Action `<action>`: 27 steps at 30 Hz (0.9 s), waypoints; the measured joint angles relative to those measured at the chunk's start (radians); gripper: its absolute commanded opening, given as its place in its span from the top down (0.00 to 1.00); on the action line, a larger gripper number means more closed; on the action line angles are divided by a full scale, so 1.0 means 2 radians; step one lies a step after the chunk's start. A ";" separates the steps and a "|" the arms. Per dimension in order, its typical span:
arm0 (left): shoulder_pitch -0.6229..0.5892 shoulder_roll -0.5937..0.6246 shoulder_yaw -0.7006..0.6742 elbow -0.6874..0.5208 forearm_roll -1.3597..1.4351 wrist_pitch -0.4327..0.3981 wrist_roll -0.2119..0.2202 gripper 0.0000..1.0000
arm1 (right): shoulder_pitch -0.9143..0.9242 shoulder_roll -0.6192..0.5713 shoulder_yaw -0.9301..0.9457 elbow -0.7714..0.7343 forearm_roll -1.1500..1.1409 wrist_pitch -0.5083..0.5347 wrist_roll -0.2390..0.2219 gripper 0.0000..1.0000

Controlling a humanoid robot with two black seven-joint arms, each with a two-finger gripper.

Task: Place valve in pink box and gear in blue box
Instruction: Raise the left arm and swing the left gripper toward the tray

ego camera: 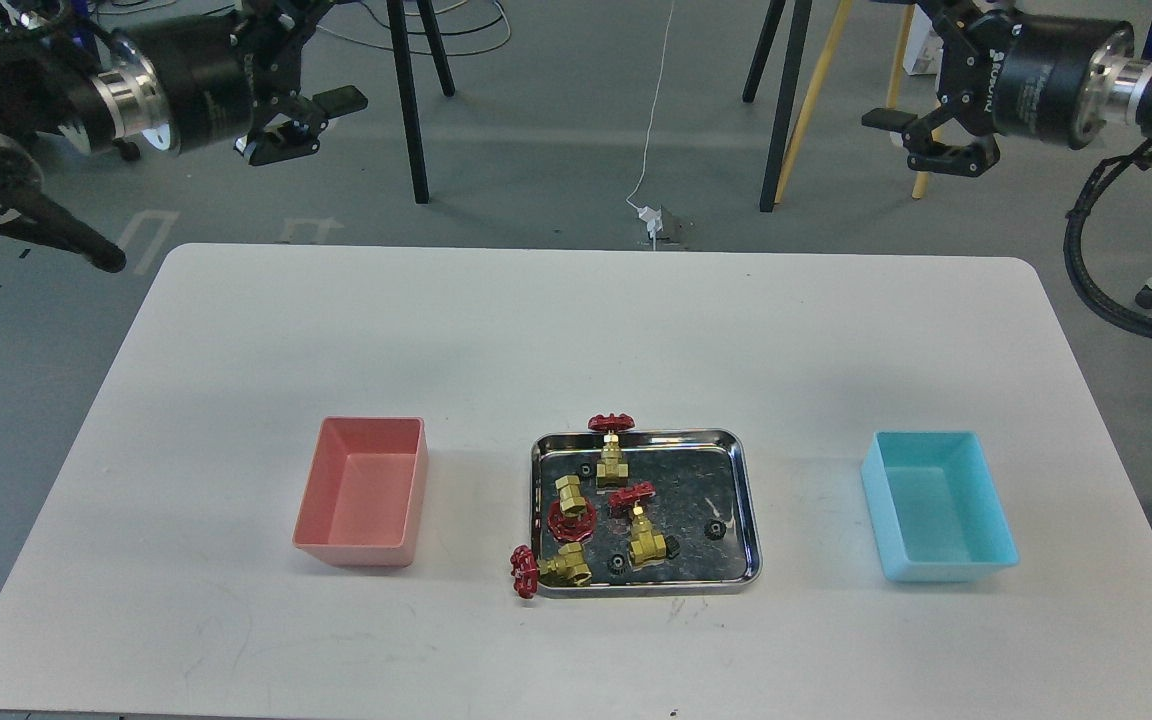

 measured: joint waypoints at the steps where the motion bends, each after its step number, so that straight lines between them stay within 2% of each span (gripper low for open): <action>1: 0.002 0.000 -0.007 0.000 0.003 0.004 -0.002 0.00 | -0.004 -0.004 0.003 0.009 -0.003 -0.015 0.000 0.01; 3: 0.004 -0.005 -0.022 0.005 0.014 0.020 -0.004 0.00 | -0.008 -0.008 0.006 0.008 -0.005 -0.034 0.000 0.01; 8: -0.001 -0.035 -0.050 0.021 0.023 0.041 0.024 0.00 | -0.010 -0.009 0.011 -0.008 -0.007 -0.040 0.000 0.01; 11: 0.000 -0.054 -0.078 0.041 0.022 0.048 0.024 0.00 | -0.011 -0.005 0.019 -0.012 -0.007 -0.042 0.000 0.01; 14: 0.004 -0.081 -0.095 0.060 0.018 0.045 0.012 0.00 | -0.011 0.004 0.023 -0.014 -0.008 -0.041 0.001 0.01; 16: 0.012 -0.092 -0.105 0.068 0.016 0.043 -0.018 0.00 | -0.011 0.005 0.030 -0.017 -0.007 -0.040 0.002 0.01; 17: 0.018 -0.098 -0.109 0.073 0.015 0.044 -0.049 0.00 | -0.011 0.005 0.033 -0.019 -0.007 -0.040 0.003 0.01; 20: 0.030 -0.113 -0.113 0.107 0.015 0.047 -0.161 0.00 | -0.011 0.003 0.039 -0.025 -0.007 -0.040 0.004 0.01; 21: 0.030 -0.117 -0.112 0.122 0.015 0.041 -0.182 0.00 | -0.011 0.003 0.039 -0.027 -0.007 -0.040 0.004 0.01; 22: 0.030 -0.121 -0.112 0.133 0.015 0.032 -0.192 0.00 | -0.011 0.003 0.039 -0.030 -0.007 -0.040 0.004 0.01; 24: 0.031 -0.134 -0.106 0.144 0.023 0.010 -0.198 0.00 | -0.011 0.003 0.039 -0.039 -0.008 -0.039 0.004 0.01; 27: 0.035 -0.146 -0.066 0.120 0.077 -0.005 -0.201 0.00 | -0.011 0.006 0.036 -0.055 -0.010 -0.027 0.004 0.01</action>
